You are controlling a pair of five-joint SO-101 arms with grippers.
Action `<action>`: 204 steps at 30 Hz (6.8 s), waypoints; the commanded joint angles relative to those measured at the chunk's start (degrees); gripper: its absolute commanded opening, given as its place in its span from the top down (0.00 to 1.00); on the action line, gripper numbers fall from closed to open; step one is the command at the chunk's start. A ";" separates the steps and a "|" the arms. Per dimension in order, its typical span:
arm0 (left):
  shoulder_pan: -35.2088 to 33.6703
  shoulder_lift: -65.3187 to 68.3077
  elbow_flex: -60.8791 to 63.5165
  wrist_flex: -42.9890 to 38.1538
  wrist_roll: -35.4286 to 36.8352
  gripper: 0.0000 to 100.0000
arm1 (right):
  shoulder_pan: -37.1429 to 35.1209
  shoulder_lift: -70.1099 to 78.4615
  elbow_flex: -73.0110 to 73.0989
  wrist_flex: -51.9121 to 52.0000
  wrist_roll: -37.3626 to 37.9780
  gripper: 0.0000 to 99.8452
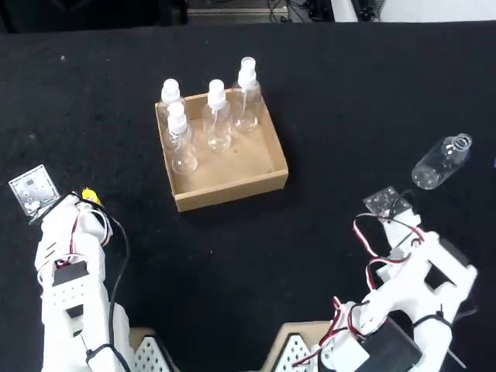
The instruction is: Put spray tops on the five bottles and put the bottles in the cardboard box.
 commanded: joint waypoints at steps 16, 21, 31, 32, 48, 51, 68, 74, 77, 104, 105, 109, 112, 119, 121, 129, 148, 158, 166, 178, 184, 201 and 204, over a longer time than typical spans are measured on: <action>0.75 -0.88 -0.31 -1.32 -0.70 0.91 | -0.53 -0.13 -3.12 1.49 -0.53 0.99; 0.75 -0.88 -0.40 -1.32 -0.70 0.91 | 0.18 -0.13 -17.19 11.69 -9.85 0.99; 0.75 -0.88 -0.31 -1.32 -0.70 0.91 | -8.44 0.13 -54.81 29.80 -26.46 0.99; 0.75 -0.88 -0.31 -1.32 -0.70 0.91 | -8.97 0.13 -56.04 26.90 -29.10 0.99; 0.84 -0.88 -0.31 -1.32 -0.70 0.91 | -12.75 0.40 -54.11 -23.82 -69.80 0.99; 0.84 -0.88 -0.31 -1.32 -0.70 0.91 | -12.75 0.40 -45.58 -40.53 -70.24 0.99; 0.84 -0.88 -0.22 -1.32 -0.70 0.91 | -11.69 11.38 -35.30 -69.19 -70.24 0.99; 0.84 -0.88 -0.40 -1.32 -0.70 0.91 | -11.08 13.85 -35.56 -69.36 -70.68 0.99; 0.84 -0.88 -0.40 -1.32 -0.70 0.90 | -11.16 13.85 -35.38 -69.10 -70.68 0.99; 0.84 -0.88 -0.31 -1.32 -0.70 0.90 | -7.56 19.30 -15.25 -95.21 -74.64 0.99; 0.84 -0.88 -0.31 -1.32 -0.70 0.90 | -7.47 19.82 -15.25 -95.21 -74.64 0.99; 0.84 -0.88 -0.31 -1.41 -0.70 0.90 | -7.47 20.88 -13.58 -95.30 -74.73 0.99; 0.84 -0.88 -0.31 -1.41 -0.70 0.90 | -8.00 20.70 -11.65 -95.30 -74.81 0.99; 0.84 -0.88 -0.31 -1.41 -0.70 0.90 | -8.00 21.14 -10.51 -94.95 -74.64 0.99; 0.84 -0.88 -0.31 -1.41 -0.70 0.90 | -8.00 21.14 -9.54 -95.03 -74.55 0.97; 0.84 -0.88 -0.31 -1.41 -0.70 0.90 | -8.97 20.97 -8.31 -95.21 -74.99 0.86; 0.84 -0.88 -0.31 -1.41 -0.70 0.90 | -13.80 11.03 -7.34 -79.82 -74.64 0.70; 0.84 -0.88 -0.31 -1.41 -0.70 0.90 | -13.54 10.42 -7.08 -73.14 -74.99 0.70; 0.84 -0.88 -0.31 -1.41 -0.70 0.90 | -13.27 20.88 -6.37 -86.42 -74.64 0.70; 0.84 -0.88 -0.31 -1.41 -0.70 0.90 | -13.45 34.15 -6.90 -101.19 -74.99 0.70; 0.84 -0.88 -0.31 -1.41 -0.70 0.90 | -13.27 37.23 -9.10 -102.51 -74.99 0.70; 0.84 -0.88 -0.31 -1.41 -0.70 0.90 | -12.66 38.81 -5.76 -115.25 -72.62 0.95; 0.84 -0.88 -0.31 -1.41 -0.70 0.90 | -12.92 38.55 -3.03 -120.18 -72.53 0.95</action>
